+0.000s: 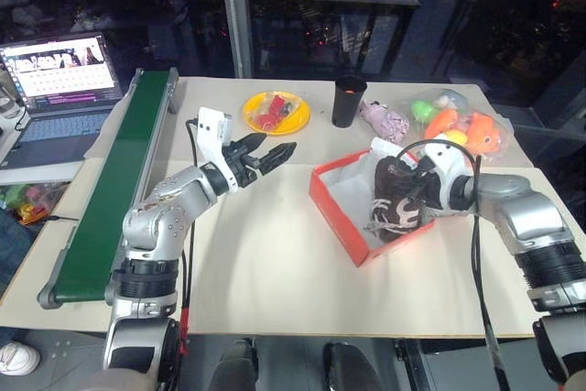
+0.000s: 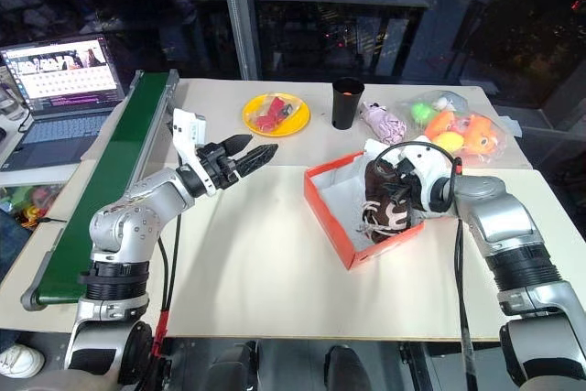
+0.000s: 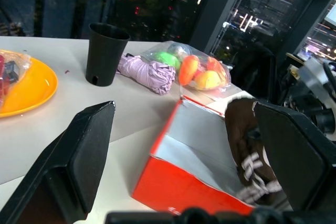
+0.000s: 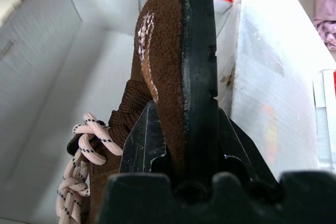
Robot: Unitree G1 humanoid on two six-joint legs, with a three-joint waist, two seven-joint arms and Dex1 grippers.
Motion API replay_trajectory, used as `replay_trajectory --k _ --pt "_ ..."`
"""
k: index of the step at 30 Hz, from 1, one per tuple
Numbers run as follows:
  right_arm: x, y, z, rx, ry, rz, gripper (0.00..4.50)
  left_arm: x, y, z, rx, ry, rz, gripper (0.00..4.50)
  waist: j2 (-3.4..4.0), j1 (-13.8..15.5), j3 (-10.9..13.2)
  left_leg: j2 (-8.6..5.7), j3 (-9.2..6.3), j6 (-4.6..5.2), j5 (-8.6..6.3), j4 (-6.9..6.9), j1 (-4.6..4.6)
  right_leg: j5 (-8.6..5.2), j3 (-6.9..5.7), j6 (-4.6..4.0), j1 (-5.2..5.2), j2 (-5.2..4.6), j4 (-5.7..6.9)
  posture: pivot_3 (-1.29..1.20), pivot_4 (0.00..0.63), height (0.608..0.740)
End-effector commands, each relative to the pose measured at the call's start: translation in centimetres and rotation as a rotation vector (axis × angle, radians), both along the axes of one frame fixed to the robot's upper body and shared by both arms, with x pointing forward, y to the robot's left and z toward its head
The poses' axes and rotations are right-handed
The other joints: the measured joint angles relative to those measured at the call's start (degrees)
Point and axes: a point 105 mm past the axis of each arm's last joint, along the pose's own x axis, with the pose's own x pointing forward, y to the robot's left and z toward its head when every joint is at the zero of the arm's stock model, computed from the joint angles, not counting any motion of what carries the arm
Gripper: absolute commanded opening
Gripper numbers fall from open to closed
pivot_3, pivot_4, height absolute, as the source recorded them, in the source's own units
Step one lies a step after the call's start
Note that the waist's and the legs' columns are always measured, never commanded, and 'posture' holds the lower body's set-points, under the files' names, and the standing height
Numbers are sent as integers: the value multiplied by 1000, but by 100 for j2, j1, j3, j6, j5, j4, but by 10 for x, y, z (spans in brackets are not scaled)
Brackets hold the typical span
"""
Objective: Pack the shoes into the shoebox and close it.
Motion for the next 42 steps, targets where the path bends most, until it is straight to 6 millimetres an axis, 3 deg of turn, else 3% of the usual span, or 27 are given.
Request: replay_trajectory --k 1,5,7,9,16,22,26,28,31,34,38,42 --pt "9 10 9 -70 -22 86 379 -9 -2 10 -14 -45 0 4500 0 -7 0 0 0 0 0 0 1 0 1 0 1 0 0 0 150 736" --pt "21 17 -8 -93 12 97 379 -11 -3 11 -19 -47 9 4500 -1 -3 0 1 -1 -2 1 1 6 2 0 -1 4 3 3 0 150 736" --pt "29 22 -13 -60 31 86 1384 -12 -1 13 -22 -49 18 4500 -4 -8 -2 1 -2 -3 2 2 7 3 0 0 8 2 3 0 150 736" --pt "37 25 -13 -61 13 71 1899 -13 1 13 -20 -49 27 4500 -5 -24 -1 1 -1 -4 2 6 9 7 1 1 11 2 2 0 150 736" --pt "60 38 17 -29 -143 43 4392 -13 15 13 4 -42 67 4500 -1 -17 4 0 -1 -6 3 4 5 15 1 -10 5 1 7 0 150 736" --pt "50 60 63 85 -240 110 4458 -9 32 8 67 -42 146 4500 4 -6 7 1 -1 -7 3 -3 5 15 0 -10 3 2 8 0 150 736" --pt "18 81 92 239 -245 227 4458 0 59 -3 152 -27 285 4500 4 -4 7 2 -3 -6 3 -11 8 18 0 -20 0 3 15 0 150 736" --pt "-15 103 107 401 -238 341 4458 8 96 -13 191 9 467 4500 4 12 7 2 -2 -7 3 -13 9 24 -1 -33 0 3 16 0 150 736" --pt "-46 125 99 502 -191 422 4458 7 132 -20 194 38 640 4500 4 0 7 6 -3 -7 3 -13 10 22 -3 -35 1 4 17 0 150 736" --pt "-53 135 92 549 -160 426 4458 6 140 -21 166 45 683 4500 3 10 7 6 -2 -7 3 -5 10 19 -4 -29 3 2 18 0 150 736" --pt "-64 166 79 597 -109 503 4458 -3 179 -27 178 56 872 4500 2 7 6 6 -1 -12 5 2 16 11 -4 -15 8 0 18 0 150 736" --pt "-66 176 80 610 -104 537 4458 -11 214 -32 194 72 1011 4500 2 9 6 7 -2 -12 5 -6 15 17 -5 -25 2 2 21 0 150 736"
